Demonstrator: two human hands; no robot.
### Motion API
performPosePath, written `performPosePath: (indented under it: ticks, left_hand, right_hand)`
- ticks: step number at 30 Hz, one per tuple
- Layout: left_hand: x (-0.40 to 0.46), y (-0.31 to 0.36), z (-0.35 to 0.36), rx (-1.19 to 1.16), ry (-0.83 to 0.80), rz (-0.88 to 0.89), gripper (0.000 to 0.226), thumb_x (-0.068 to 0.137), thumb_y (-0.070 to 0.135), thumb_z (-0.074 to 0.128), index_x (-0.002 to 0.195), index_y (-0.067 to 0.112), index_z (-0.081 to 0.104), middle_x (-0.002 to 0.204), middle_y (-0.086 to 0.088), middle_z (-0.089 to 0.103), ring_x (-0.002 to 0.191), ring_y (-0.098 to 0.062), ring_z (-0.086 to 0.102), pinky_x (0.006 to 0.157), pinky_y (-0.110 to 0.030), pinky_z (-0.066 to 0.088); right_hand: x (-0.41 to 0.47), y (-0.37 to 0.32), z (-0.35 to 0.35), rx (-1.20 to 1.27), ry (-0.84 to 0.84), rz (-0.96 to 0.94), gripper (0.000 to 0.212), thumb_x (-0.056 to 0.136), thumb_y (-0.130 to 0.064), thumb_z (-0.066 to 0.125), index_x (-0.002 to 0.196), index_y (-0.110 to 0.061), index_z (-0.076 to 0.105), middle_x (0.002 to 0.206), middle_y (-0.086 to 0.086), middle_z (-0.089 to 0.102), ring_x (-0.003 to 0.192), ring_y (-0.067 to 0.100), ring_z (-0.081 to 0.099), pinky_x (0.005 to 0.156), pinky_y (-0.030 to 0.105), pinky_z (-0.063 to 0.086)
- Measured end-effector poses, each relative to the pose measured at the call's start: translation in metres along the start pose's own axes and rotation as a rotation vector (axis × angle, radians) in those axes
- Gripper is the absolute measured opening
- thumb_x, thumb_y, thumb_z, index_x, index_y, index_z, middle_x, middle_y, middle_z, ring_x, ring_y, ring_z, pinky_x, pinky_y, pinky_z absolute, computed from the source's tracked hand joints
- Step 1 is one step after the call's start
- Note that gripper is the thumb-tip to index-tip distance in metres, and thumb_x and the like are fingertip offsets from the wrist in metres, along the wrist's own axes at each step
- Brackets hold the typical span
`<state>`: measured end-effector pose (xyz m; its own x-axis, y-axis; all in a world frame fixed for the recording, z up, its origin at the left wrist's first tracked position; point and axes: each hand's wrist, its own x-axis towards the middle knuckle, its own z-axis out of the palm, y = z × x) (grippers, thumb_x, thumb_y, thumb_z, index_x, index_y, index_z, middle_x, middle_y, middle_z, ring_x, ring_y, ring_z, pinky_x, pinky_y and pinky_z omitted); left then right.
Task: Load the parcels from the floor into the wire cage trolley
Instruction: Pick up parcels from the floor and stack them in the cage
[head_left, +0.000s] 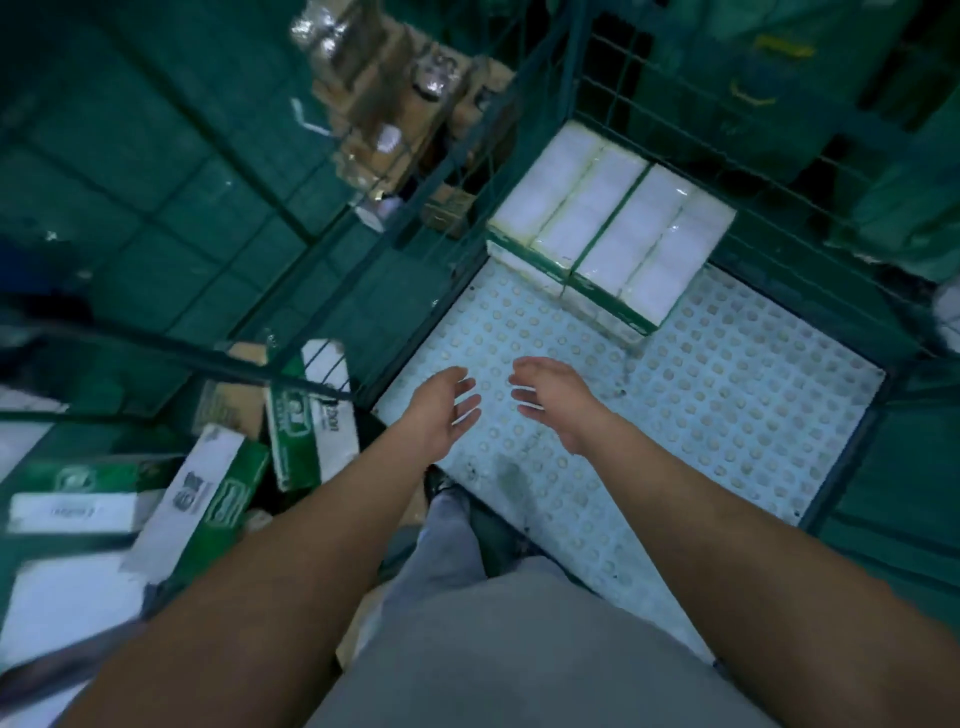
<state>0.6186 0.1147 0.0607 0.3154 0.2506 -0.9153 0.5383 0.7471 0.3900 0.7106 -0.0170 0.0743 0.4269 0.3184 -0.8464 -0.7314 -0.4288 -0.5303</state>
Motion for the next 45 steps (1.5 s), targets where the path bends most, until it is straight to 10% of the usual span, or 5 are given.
performPosePath:
  ticks: [14,28,36,40,45]
  left_hand:
    - [-0.125,-0.102,-0.116,-0.443,0.251,0.141,0.027,0.107,0.024,0.050,0.130,0.012,0.054,0.123,-0.002,0.061,0.123,-0.025,0.057,0.112,-0.039,0.045]
    - [-0.116,-0.141,-0.223,-0.794,0.399,0.120,0.025,0.108,0.016,0.046,0.086,0.014,0.058,0.084,-0.001,0.057,0.073,-0.014,0.056,0.042,-0.017,0.051]
    - [-0.049,-0.141,-0.309,-0.826,0.377,0.047,0.025,0.111,0.018,0.039,0.096,0.016,0.059,0.089,0.000,0.055,0.077,-0.015,0.054,0.057,-0.020,0.056]
    - [0.013,-0.145,-0.353,-0.850,0.416,-0.011,0.014,0.105,0.023,0.053,0.095,0.020,0.062,0.125,-0.005,0.062,0.113,-0.024,0.059,0.105,-0.038,0.052]
    - [0.108,-0.166,-0.410,-0.970,0.425,-0.081,0.012,0.106,0.022,0.054,0.111,0.017,0.063,0.136,-0.005,0.063,0.098,-0.019,0.061,0.108,-0.038,0.050]
  right_hand:
    - [-0.084,0.048,0.103,-0.524,-0.369,-0.020,0.021,0.104,-0.026,0.057,0.121,-0.015,0.061,0.115,0.007,0.065,0.093,0.019,0.061,0.087,0.033,0.053]
    - [-0.057,0.076,0.223,-0.932,-0.467,0.021,0.024,0.104,-0.026,0.056,0.125,-0.015,0.061,0.124,0.007,0.066,0.117,0.025,0.063,0.099,0.036,0.053]
    - [0.017,0.118,0.298,-1.063,-0.425,0.142,0.026,0.103,-0.028,0.059,0.124,-0.013,0.063,0.119,0.008,0.068,0.108,0.024,0.065,0.098,0.036,0.055]
    - [0.069,0.150,0.339,-1.124,-0.398,0.213,0.027,0.105,-0.026,0.054,0.127,-0.013,0.062,0.120,0.006,0.068,0.114,0.023,0.065,0.092,0.033,0.054]
    - [0.141,0.204,0.395,-1.220,-0.399,0.299,0.010,0.103,-0.028,0.057,0.106,-0.020,0.062,0.117,0.006,0.066,0.115,0.023,0.063,0.090,0.034,0.055]
